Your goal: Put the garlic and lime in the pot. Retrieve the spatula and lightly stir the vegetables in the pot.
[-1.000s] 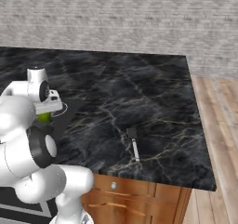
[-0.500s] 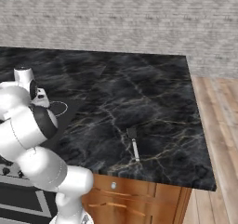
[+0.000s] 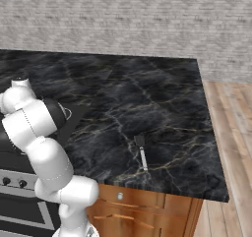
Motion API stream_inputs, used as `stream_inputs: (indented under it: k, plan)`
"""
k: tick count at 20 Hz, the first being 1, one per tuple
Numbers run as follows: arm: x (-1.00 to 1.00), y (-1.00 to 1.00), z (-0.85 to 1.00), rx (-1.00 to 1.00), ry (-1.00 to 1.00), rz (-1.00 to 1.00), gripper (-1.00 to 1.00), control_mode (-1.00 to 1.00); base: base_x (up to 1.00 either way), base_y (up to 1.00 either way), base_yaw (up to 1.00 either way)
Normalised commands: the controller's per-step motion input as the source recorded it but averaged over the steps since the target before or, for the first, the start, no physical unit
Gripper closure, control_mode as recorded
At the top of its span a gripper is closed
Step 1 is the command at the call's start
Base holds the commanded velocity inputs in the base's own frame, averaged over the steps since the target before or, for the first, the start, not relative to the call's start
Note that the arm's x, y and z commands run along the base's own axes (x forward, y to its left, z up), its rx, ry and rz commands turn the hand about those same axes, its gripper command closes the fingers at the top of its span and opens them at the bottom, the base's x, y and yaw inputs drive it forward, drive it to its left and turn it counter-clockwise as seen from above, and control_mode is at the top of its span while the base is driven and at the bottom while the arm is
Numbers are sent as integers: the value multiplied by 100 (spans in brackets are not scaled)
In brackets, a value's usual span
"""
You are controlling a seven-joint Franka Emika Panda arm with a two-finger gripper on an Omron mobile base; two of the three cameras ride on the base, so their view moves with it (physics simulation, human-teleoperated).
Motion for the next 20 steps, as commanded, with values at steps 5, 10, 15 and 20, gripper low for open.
stream_inputs:
  k: [5, 10, 15, 20]
  plan:
    - [5, -8, -18, 0, 0, 0, 100, -100, 0, 0, 0]
    - [33, -13, -9, 0, 1, -1, 100, -100, 0, 0, 0]
    - [21, 0, -29, 0, 0, -2, 100, -100, 0, 0, 0]
    - [0, 1, -31, 0, 0, 0, 100, -100, 0, 0, 0]
